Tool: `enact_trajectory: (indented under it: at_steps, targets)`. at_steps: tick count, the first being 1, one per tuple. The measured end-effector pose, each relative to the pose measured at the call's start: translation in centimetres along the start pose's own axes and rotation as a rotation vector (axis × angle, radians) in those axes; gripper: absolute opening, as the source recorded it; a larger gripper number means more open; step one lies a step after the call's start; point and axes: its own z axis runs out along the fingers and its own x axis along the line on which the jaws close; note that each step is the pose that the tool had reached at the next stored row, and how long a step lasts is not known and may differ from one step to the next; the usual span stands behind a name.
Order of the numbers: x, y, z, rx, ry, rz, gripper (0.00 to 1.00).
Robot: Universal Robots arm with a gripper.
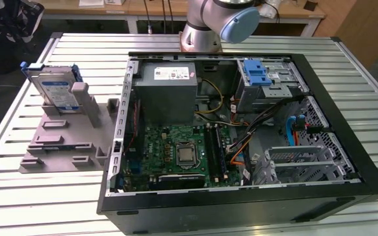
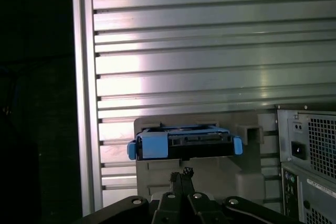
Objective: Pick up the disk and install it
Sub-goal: 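Pick up the disk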
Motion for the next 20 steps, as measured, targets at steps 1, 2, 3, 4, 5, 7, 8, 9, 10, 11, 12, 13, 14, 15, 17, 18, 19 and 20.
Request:
enact_trajectory:
  at_steps: [1, 2, 3, 4, 5, 7, 8, 9, 10, 11, 12, 13, 14, 15, 17, 18, 19, 20]
  targets:
    - [0.01, 0.00, 0.00, 0.0000, 0.0000, 0.000, 0.11]
    - [0.01, 0.00, 0.01, 0.0000, -0.0001, 0.000, 0.11]
    - [0.02, 0.00, 0.01, 0.0000, -0.0001, 0.000, 0.11]
    - [0.02, 0.00, 0.01, 0.0000, 0.0000, 0.000, 0.11]
    - [0.03, 0.00, 0.01, 0.0000, 0.0000, 0.000, 0.11]
    - [0.03, 0.00, 0.01, 0.0000, 0.0000, -0.001, 0.11]
    - [0.03, 0.00, 0.01, 0.0001, 0.0001, -0.002, 0.11]
    - [0.03, 0.00, 0.01, 0.0000, 0.0002, -0.004, 0.11]
    - [0.04, 0.00, 0.01, 0.0000, 0.0003, -0.007, 0.11]
    - [0.04, 0.00, 0.01, 0.0001, 0.0004, -0.010, 0.11]
    - [0.04, 0.00, 0.01, 0.0001, 0.0005, -0.014, 0.11]
    - [0.04, 0.00, 0.01, 0.0001, 0.0008, -0.021, 0.11]
    - [0.04, 0.00, 0.01, 0.0002, 0.0013, -0.031, 0.11]
    - [0.04, 0.00, 0.01, 0.0003, 0.0018, -0.044, 0.11]
    - [0.04, 0.00, 0.02, 0.0005, 0.0030, -0.079, 0.11]
    - [0.03, 0.00, 0.01, 0.0006, 0.0039, -0.097, 0.11]
    - [0.03, 0.00, 0.02, 0.0007, 0.0046, -0.115, 0.11]
    - [0.03, 0.00, 0.02, 0.0008, 0.0052, -0.133, 0.11]
